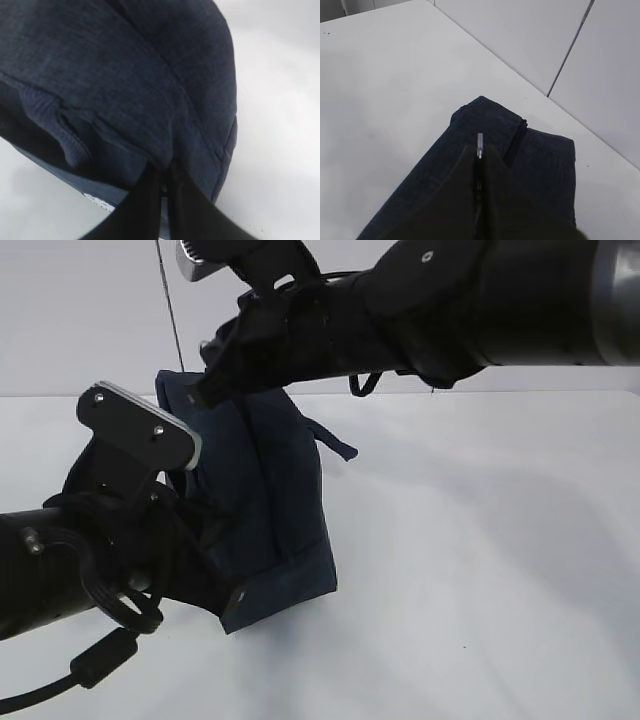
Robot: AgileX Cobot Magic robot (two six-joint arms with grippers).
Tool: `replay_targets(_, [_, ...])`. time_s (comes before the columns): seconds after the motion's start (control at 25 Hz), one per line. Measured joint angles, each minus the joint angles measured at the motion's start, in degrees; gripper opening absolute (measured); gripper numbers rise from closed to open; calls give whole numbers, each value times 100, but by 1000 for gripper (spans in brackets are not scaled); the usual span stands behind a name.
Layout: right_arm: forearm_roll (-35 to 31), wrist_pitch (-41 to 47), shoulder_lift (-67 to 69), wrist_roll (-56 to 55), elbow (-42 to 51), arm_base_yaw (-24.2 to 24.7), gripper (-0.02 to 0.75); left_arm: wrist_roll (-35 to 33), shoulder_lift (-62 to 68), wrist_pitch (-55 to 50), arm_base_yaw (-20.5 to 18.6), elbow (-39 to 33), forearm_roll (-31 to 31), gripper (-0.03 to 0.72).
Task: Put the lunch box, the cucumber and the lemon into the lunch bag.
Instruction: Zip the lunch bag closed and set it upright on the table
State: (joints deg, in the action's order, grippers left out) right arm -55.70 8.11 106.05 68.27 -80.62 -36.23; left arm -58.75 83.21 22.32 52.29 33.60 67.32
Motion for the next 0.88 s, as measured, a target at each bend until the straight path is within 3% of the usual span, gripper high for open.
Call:
replay_targets(0.32, [-582, 12, 311, 0, -311, 252, 8, 10, 0, -43, 0, -9, 0, -7])
replay_targets(0.88, [-769, 274, 1050, 0, -1229, 359, 8, 10, 0, -195, 0, -9, 0, -7])
